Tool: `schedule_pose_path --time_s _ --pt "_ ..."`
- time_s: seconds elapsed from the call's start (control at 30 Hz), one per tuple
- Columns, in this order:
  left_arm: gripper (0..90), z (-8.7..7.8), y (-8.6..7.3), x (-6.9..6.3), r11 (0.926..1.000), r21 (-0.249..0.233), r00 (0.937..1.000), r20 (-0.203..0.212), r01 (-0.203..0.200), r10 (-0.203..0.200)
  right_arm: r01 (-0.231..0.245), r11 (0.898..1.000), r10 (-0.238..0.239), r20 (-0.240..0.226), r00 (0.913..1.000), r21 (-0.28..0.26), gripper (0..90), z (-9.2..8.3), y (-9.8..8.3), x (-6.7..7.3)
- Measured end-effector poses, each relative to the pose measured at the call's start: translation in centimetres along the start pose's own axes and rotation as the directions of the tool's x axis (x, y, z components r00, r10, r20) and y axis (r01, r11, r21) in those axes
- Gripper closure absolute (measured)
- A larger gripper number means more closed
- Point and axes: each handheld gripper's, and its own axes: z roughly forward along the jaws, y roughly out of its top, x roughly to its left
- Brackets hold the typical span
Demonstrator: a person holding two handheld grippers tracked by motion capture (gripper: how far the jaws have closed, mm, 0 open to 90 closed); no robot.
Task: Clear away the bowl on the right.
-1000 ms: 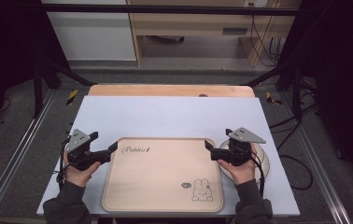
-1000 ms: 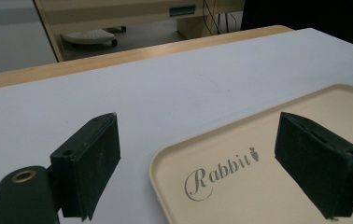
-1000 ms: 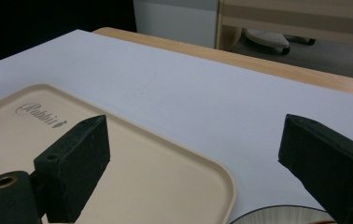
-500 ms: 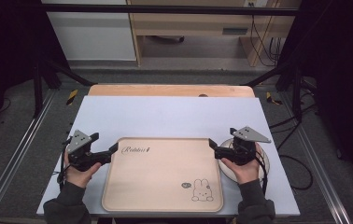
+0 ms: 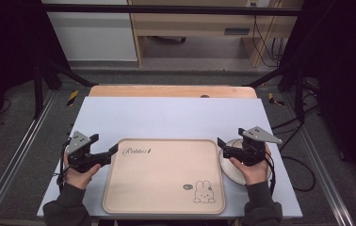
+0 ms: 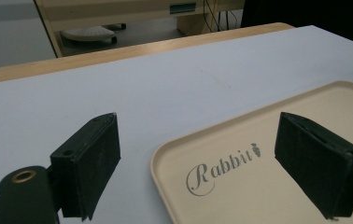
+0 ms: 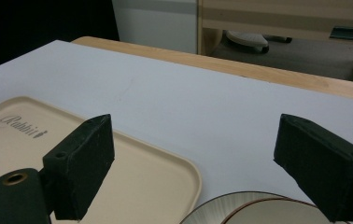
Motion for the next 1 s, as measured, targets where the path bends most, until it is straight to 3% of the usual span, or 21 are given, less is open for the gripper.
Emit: schedule_pose_path --time_s 0.57,0.87,0.9,1.0 --pt "13.8 0.0 -0.1 0.1 1.0 0.005 1.0 -0.008 -0.004 0.004 -0.004 1.0 0.003 0.039 0.9992 0.022 14.8 -1.5 0.4 -1.7" --pt "13.9 0.1 -0.1 0.0 1.0 0.008 1.0 -0.008 -0.005 0.005 -0.016 1.0 0.014 0.076 0.997 0.026 14.9 -2.0 0.3 -2.9" --pt "13.9 0.1 -0.1 0.0 0.9999 0.01 0.9999 -0.008 -0.006 0.007 -0.004 1.0 0.002 0.1 0.995 0.023 16.0 -2.2 0.3 -3.1" --pt "13.9 0.1 -0.1 0.0 0.9998 0.014 0.9999 -0.008 -0.011 0.011 -0.021 1.0 0.019 0.098 0.995 0.02 16.9 -2.5 0.2 -3.6"
